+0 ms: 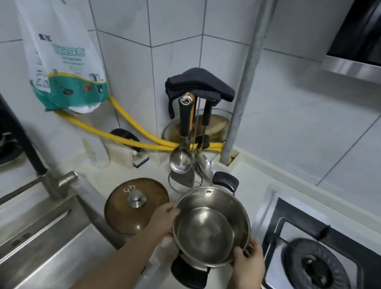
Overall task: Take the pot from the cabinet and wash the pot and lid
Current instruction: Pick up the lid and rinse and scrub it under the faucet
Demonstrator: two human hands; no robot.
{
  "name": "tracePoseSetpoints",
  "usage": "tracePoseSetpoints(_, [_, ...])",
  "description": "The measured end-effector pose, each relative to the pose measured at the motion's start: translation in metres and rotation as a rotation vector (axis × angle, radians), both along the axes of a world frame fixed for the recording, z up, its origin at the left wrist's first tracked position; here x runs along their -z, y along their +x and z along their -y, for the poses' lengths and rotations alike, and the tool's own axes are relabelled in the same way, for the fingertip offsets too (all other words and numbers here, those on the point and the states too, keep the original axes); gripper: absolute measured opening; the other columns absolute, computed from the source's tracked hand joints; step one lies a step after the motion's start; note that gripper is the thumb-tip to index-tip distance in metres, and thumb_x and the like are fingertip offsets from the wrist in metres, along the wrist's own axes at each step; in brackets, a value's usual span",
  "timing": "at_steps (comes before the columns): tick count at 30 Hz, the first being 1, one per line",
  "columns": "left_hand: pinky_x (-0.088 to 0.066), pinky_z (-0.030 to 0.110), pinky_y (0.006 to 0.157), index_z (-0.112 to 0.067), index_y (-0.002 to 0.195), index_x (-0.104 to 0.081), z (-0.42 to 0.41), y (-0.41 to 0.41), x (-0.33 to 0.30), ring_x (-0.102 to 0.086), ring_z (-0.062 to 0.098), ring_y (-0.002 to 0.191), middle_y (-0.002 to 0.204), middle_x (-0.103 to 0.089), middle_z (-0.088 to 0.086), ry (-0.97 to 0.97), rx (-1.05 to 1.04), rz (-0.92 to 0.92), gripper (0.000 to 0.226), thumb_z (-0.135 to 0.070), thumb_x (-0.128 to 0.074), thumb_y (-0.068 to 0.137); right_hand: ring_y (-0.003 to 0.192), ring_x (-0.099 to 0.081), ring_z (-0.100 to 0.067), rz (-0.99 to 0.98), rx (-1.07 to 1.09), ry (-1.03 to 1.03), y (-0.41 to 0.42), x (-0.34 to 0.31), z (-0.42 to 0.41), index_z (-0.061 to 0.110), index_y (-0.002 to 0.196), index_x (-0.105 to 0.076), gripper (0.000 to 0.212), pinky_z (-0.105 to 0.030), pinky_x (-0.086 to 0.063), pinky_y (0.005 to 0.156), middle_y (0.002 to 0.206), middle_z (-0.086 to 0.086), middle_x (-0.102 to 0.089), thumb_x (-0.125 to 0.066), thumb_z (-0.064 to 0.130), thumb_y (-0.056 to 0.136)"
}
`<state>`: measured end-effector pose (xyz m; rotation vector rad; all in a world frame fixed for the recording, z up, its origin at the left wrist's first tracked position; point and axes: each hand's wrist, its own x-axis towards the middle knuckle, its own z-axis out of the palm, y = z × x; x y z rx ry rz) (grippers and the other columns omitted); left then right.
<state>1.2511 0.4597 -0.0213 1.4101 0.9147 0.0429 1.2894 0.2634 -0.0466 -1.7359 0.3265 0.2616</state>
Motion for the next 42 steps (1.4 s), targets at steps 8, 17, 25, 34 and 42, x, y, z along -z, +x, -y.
tracePoseSetpoints(8, [-0.052, 0.034, 0.067, -0.025, 0.105, -0.056, -0.007, 0.013, 0.011, -0.059, 0.022, 0.072, 0.093, -0.062, 0.009, -0.054, 0.002, -0.025, 0.016, -0.016, -0.047, 0.096, 0.086, -0.062, -0.025, -0.004, 0.030, -0.011, 0.008, 0.006, -0.005, 0.009, 0.116, -0.058, 0.040, -0.055, -0.052, 0.090, 0.089, -0.004, -0.063, -0.057, -0.006, 0.078])
tracePoseSetpoints(17, [-0.051, 0.029, 0.068, -0.029, 0.110, -0.052, -0.012, 0.011, 0.015, -0.060, 0.020, 0.084, 0.098, -0.062, 0.004, -0.098, 0.065, -0.023, 0.019, -0.018, -0.045, 0.097, 0.098, -0.063, -0.029, 0.012, -0.155, -0.150, 0.016, 0.009, -0.011, 0.012, 0.119, -0.053, 0.048, -0.045, -0.051, 0.090, 0.104, -0.010, -0.066, -0.063, -0.003, 0.074])
tracePoseSetpoints(25, [-0.050, 0.031, 0.074, -0.016, 0.117, -0.059, -0.035, -0.016, 0.021, -0.063, 0.019, 0.084, 0.100, -0.065, 0.006, -0.086, 0.068, -0.033, 0.028, -0.027, -0.057, 0.092, 0.143, -0.020, -0.032, 0.317, -0.461, -0.694, 0.002, -0.014, -0.026, 0.008, 0.141, -0.040, 0.067, -0.041, -0.015, 0.118, 0.151, -0.015, -0.033, -0.066, 0.013, 0.080])
tracePoseSetpoints(34, [-0.055, 0.038, 0.083, -0.013, 0.113, -0.059, -0.084, -0.087, 0.027, -0.063, 0.024, 0.088, 0.097, -0.065, 0.008, -0.092, -0.122, -0.031, 0.021, -0.019, -0.054, 0.093, 0.137, -0.035, -0.020, 0.525, -0.903, -0.518, -0.039, -0.038, -0.108, 0.012, 0.134, -0.050, 0.050, -0.036, -0.024, 0.117, 0.143, -0.005, -0.047, -0.058, 0.007, 0.085])
tracePoseSetpoints(42, [-0.044, 0.025, 0.057, -0.002, 0.115, -0.057, -0.114, -0.157, 0.047, -0.054, 0.018, 0.063, 0.076, -0.058, 0.009, -0.123, -0.418, -0.012, 0.023, -0.004, -0.047, 0.095, 0.130, -0.043, -0.026, 0.584, -1.174, -0.591, -0.063, -0.025, -0.188, 0.014, 0.135, -0.047, 0.052, -0.032, -0.032, 0.112, 0.145, -0.009, -0.039, -0.057, 0.011, 0.085])
